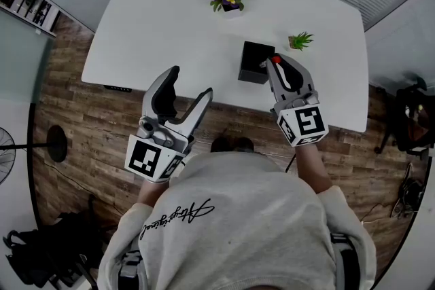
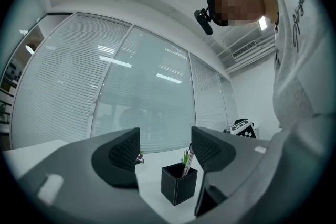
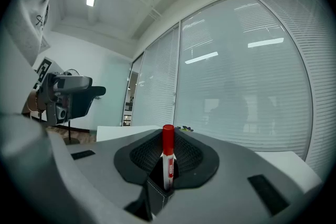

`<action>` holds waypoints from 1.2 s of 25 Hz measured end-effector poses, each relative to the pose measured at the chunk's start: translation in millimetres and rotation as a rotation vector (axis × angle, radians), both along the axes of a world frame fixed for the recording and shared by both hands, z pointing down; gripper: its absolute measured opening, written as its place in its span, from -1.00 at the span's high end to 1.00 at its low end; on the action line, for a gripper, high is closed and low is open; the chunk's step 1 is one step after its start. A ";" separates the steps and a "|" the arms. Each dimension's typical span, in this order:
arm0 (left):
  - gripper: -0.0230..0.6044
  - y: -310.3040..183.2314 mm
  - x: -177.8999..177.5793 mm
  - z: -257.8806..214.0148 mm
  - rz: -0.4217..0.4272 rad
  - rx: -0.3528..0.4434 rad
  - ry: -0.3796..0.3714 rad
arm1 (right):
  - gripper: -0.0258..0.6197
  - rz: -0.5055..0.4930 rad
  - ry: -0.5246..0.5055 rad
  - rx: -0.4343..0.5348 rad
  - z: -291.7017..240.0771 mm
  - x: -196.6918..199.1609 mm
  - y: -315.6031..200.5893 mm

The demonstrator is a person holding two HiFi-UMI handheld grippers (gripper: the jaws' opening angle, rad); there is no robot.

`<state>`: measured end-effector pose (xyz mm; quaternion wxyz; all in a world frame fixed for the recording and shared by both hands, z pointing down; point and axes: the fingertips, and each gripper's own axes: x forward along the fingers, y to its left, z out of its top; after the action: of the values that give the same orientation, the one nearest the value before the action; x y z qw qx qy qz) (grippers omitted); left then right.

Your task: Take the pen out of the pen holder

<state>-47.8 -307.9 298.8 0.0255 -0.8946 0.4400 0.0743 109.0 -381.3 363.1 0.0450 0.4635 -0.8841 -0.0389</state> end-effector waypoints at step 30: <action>-0.01 -0.9 6.6 -8.9 0.034 0.026 0.001 | 0.74 -0.006 -0.027 0.083 -45.2 -2.2 12.4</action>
<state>-41.3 -308.8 289.9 0.0355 -0.9016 0.4235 0.0809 106.8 -368.9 317.9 0.0138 0.4628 -0.8837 -0.0693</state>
